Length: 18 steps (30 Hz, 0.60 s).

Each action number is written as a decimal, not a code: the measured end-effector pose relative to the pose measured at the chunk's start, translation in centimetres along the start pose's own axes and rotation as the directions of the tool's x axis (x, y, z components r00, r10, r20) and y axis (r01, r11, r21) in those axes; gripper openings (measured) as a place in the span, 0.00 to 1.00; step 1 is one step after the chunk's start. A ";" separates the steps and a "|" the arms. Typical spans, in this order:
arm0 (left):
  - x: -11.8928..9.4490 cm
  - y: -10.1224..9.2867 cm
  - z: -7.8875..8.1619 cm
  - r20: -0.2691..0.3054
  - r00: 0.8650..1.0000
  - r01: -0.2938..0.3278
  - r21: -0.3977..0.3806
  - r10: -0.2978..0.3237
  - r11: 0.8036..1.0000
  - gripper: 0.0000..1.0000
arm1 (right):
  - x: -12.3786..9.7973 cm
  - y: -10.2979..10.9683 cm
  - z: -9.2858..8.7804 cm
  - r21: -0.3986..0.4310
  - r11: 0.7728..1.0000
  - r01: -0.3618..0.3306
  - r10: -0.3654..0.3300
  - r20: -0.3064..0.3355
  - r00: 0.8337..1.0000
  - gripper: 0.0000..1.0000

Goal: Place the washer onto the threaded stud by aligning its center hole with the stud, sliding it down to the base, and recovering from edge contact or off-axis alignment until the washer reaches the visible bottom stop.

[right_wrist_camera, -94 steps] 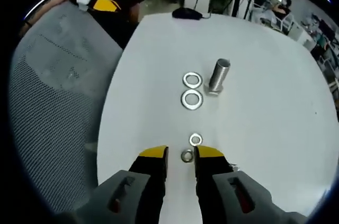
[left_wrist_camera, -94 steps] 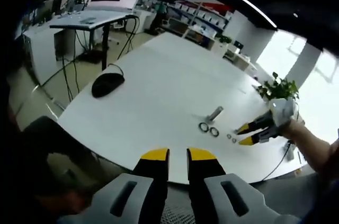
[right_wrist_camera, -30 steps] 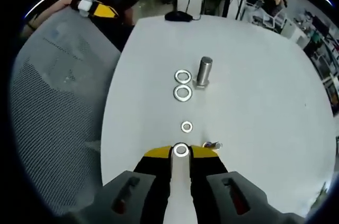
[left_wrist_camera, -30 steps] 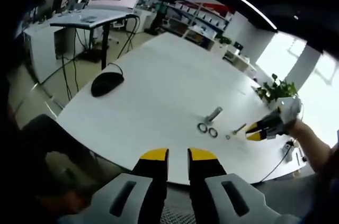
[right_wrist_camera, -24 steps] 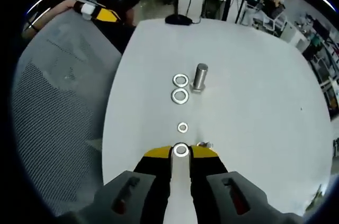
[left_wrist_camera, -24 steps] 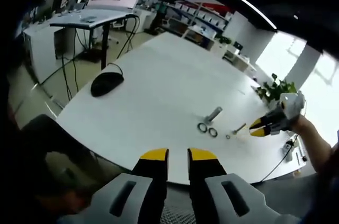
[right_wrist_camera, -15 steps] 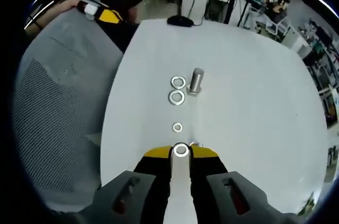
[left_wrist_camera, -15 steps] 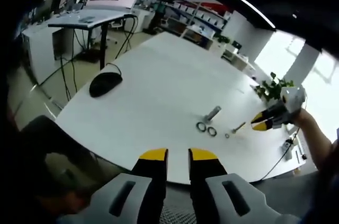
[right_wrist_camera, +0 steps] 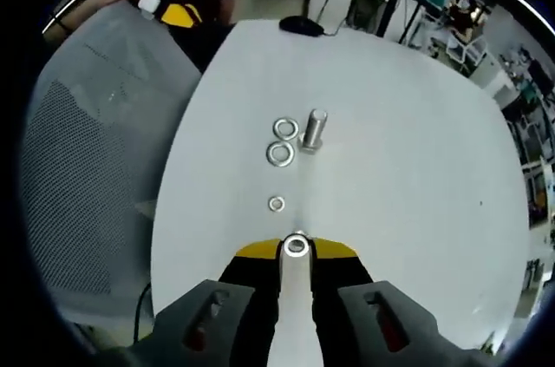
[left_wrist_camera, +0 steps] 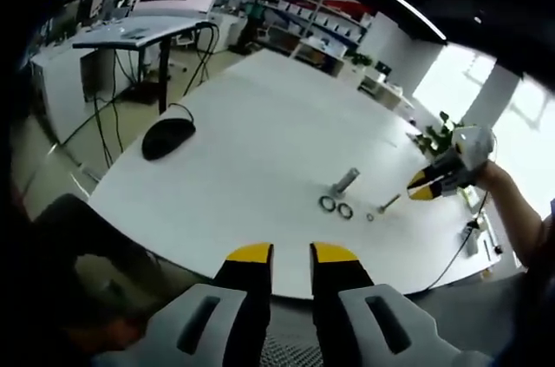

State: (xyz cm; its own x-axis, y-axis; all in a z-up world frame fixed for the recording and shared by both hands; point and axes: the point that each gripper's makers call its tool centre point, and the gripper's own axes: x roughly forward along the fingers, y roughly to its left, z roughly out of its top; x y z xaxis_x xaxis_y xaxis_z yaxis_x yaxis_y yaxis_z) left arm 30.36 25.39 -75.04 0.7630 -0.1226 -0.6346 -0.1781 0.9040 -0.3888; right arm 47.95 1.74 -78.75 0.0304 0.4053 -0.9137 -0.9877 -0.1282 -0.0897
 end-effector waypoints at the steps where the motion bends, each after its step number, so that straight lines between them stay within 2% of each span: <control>1: 0.0 0.0 0.0 -0.001 1.000 0.000 0.002 0.000 1.000 0.15 | 0.1 -0.1 0.0 -0.006 1.000 -0.001 0.001 -0.001 1.000 0.13; 10: 0.1 0.0 -0.1 -0.007 1.000 0.002 0.006 -0.002 1.000 0.15 | 1.2 -0.3 -0.3 -0.063 0.998 -0.025 0.021 -0.050 0.999 0.13; 18: 0.1 0.0 -0.1 -0.006 1.000 -0.001 0.002 0.001 1.000 0.15 | 1.9 -0.5 -0.9 -0.063 0.998 -0.025 0.020 -0.078 0.997 0.13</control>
State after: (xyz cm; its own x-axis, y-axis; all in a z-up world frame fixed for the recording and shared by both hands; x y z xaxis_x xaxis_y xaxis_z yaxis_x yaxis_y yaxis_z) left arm 30.37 25.39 -75.15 0.7593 -0.1236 -0.6389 -0.1782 0.9047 -0.3869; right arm 48.63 1.79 -80.76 0.0222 0.3304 -0.9436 -0.9764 -0.1956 -0.0915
